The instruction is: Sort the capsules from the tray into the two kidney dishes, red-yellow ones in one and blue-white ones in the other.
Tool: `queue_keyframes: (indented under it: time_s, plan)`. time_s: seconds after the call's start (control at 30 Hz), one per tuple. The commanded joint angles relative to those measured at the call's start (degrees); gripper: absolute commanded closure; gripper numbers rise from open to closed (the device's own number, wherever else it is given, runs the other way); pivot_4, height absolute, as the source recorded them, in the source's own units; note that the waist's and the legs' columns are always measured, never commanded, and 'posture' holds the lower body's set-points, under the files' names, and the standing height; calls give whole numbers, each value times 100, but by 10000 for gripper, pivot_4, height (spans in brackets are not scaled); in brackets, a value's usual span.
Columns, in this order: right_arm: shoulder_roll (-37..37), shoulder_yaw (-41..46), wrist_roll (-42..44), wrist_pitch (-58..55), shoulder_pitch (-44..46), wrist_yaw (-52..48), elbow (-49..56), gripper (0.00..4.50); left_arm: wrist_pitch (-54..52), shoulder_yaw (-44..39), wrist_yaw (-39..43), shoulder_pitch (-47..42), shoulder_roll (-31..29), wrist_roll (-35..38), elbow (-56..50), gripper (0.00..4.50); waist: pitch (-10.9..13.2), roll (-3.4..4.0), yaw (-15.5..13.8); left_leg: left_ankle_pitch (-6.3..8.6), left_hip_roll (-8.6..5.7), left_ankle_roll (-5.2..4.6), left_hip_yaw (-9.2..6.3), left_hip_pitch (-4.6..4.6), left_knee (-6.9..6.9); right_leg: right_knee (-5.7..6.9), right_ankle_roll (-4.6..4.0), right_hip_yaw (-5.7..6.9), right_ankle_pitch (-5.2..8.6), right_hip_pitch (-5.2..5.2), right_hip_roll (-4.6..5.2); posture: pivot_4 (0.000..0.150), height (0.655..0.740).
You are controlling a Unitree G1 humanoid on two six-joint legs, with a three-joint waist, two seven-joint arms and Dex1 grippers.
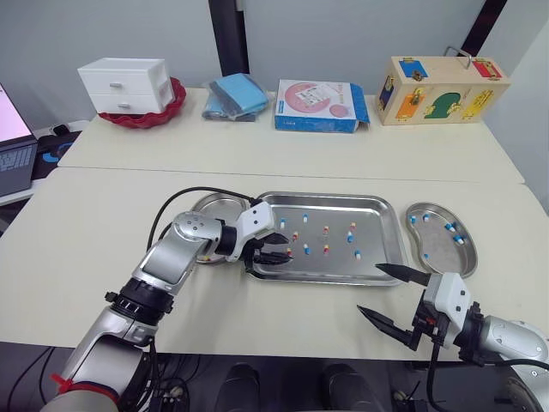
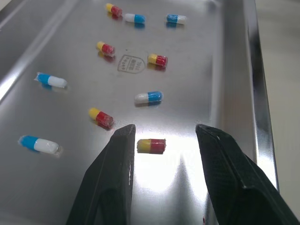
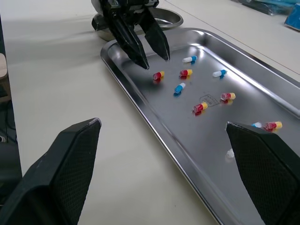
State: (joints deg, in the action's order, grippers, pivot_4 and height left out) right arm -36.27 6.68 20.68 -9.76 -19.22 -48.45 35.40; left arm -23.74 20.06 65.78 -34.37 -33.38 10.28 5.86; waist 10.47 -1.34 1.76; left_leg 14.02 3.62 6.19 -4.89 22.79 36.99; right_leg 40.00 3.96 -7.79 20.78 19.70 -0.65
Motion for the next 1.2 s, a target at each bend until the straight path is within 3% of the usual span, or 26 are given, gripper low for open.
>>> queue_keyframes:
  time_s: [0.03, 0.57, 0.77, 1.0, 1.2]
  plan:
    - [-18, 22, 148, -33, -27, 56, 307, 0, -70, 29, -47, -167, 95, -121, 6, 24471, 0, 0, 0, 0, 0, 0, -2, 0, 0, 0, 0, 2, 0, 0, 0, 1500, 7302]
    - [-26, -40, 203, -315, -2, 290, 639, 0, -400, 209, -65, -215, 272, -527, 129, 24471, 0, 0, 4, -1, 0, 0, -22, 0, 0, -1, 0, 21, 0, -9, 0, 1500, 7302]
    - [-51, -21, 218, -396, 37, 310, 682, 0, -307, 324, -74, -203, 209, -709, 80, 41019, 0, 1, 5, -1, 0, 0, -28, 0, 0, -2, -1, 28, 0, -13, 0, 1500, 7302]
    - [-231, 42, 119, -280, 52, 106, 477, 0, -401, 141, -126, -194, 268, -565, -226, 41026, 0, 1, 2, -1, -1, 1, -40, 2, 0, -4, -1, 39, 1, -18, 0, 1500, 7302]
    - [-564, 248, 126, 60, 69, -357, -23, 0, -1046, -360, -13, -258, -92, -92, -1082, 41026, 1, 1, -2, -1, -2, 1, -46, 7, 2, -6, -2, 46, 1, -18, 0, 1500, 7302]
